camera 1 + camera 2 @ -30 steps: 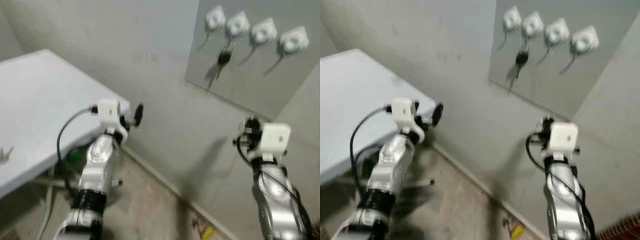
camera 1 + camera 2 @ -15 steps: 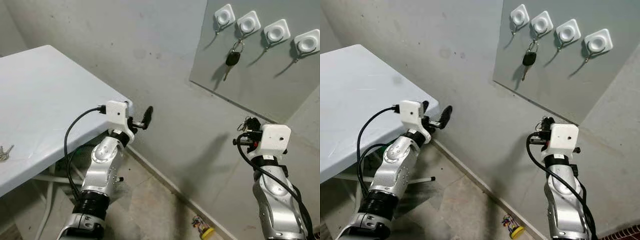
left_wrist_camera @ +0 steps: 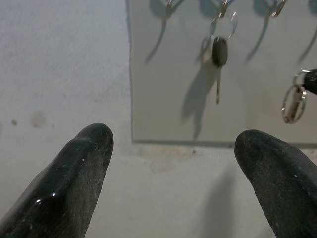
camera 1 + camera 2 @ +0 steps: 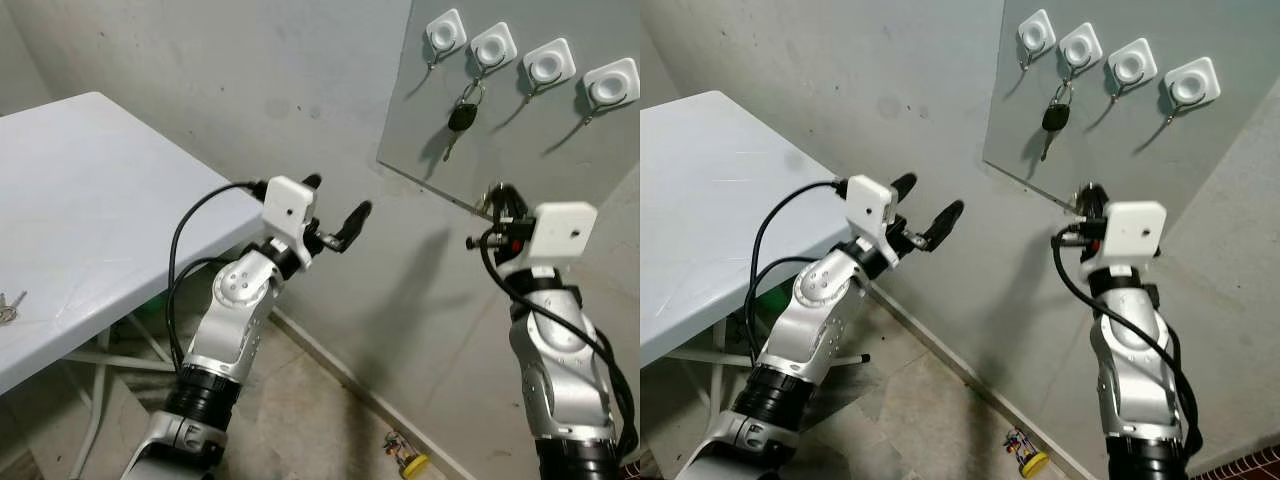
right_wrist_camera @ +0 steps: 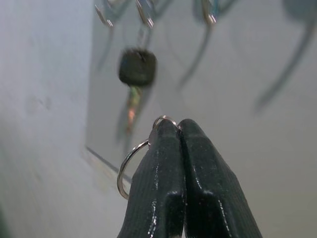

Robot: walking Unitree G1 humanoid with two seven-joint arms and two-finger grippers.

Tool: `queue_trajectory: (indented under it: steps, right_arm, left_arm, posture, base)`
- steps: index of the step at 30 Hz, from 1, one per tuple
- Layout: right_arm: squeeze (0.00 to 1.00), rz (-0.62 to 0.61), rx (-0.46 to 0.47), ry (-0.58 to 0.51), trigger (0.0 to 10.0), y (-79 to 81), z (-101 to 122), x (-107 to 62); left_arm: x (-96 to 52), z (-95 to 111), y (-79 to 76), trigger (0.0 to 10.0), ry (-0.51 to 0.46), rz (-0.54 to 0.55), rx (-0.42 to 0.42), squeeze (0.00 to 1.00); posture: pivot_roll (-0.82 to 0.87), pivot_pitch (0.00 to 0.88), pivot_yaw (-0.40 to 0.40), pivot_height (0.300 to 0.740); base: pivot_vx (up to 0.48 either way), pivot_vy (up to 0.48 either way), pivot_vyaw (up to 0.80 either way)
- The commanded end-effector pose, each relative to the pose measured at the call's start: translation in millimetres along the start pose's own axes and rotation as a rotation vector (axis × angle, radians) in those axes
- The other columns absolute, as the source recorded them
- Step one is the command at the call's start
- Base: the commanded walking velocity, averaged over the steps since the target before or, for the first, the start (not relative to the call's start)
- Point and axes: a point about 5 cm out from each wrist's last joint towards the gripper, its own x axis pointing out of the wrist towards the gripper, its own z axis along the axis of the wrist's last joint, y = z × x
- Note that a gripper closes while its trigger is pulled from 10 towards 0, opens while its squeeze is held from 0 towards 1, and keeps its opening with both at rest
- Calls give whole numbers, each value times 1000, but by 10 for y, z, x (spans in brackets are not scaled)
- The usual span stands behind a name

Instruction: Hang keys on a hook

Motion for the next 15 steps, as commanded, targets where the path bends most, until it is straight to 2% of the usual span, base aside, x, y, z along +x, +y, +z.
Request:
queue_trajectory:
  steps: [1,9,15]
  right_arm:
    - [0,18,17,-46,10000,4,149,76]
    - [0,59,12,-87,10000,62,292,225]
    - [0,63,34,-114,10000,95,381,317]
  left_arm:
    - [75,149,-45,10000,-34,-49,25,0]
    - [186,377,-169,10000,-89,-144,44,0]
    - [213,427,-242,10000,-98,-172,39,0]
  posture:
    - [18,68,-28,740]
    - [19,74,-30,740]
    - [14,81,-28,740]
  base:
    - [0,0,0]
    - [0,0,0]
    - [0,0,0]
